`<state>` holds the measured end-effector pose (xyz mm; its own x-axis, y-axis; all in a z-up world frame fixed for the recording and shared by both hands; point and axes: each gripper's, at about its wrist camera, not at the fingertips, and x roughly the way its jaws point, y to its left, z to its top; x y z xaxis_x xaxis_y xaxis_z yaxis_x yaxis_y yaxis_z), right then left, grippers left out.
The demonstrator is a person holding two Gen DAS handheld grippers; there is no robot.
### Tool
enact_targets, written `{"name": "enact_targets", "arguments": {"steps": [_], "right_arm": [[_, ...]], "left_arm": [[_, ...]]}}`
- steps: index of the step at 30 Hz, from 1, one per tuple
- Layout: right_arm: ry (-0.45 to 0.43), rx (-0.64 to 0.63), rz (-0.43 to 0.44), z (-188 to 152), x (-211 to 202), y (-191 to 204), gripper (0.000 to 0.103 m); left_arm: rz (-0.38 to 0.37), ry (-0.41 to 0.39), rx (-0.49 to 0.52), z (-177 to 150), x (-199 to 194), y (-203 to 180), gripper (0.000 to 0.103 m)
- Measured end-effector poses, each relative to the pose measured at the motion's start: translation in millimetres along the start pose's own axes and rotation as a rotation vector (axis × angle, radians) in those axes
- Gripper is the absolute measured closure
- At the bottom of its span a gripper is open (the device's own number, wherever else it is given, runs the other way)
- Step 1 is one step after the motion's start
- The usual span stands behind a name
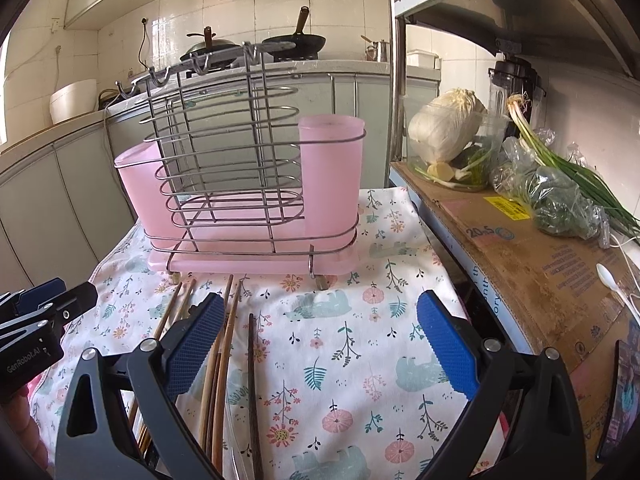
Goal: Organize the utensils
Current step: 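Lower and close the left tool on a wooden chopstick while the right tool grasps a dark chopstick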
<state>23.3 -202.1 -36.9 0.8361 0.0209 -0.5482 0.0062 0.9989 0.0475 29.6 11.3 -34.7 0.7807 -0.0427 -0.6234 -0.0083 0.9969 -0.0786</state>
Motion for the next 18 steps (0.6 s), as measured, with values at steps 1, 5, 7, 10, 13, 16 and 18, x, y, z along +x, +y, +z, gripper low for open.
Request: {"name": "enact_targets", "arguments": {"steps": [1,5,7,10,13,16,18], "right_arm": [[0.003,0.0,0.001,-0.6,0.6,0.0,0.006],[0.016,-0.009,0.007,-1.8,4.5,0.2,0.006],[0.026,-0.009,0.015,-1.7,6.4,-0.5,0.006],[0.042,-0.006,0.033,-1.7,9.6,-1.2,0.006],[0.063,-0.01,0.056,-1.7,12.8,-1.1,0.009],[0.09,-0.021,0.079,-2.4,17.3,-0.7,0.016],[0.107,-0.018,0.095,-3.3,20.3,-1.9,0.022]], "left_arm": [[0.0,0.01,-0.009,-0.2,2.8,2.2,0.045],[-0.017,0.057,-0.036,-1.6,14.3,11.1,0.046],[-0.021,0.076,-0.033,-1.2,19.9,14.4,0.05],[-0.016,0.11,-0.025,-0.4,29.7,18.0,0.056],[-0.046,0.162,-0.035,0.7,41.1,21.9,0.062],[-0.082,0.225,-0.054,3.5,54.1,24.6,0.067],[-0.107,0.271,-0.065,6.2,63.8,24.4,0.071]]}}
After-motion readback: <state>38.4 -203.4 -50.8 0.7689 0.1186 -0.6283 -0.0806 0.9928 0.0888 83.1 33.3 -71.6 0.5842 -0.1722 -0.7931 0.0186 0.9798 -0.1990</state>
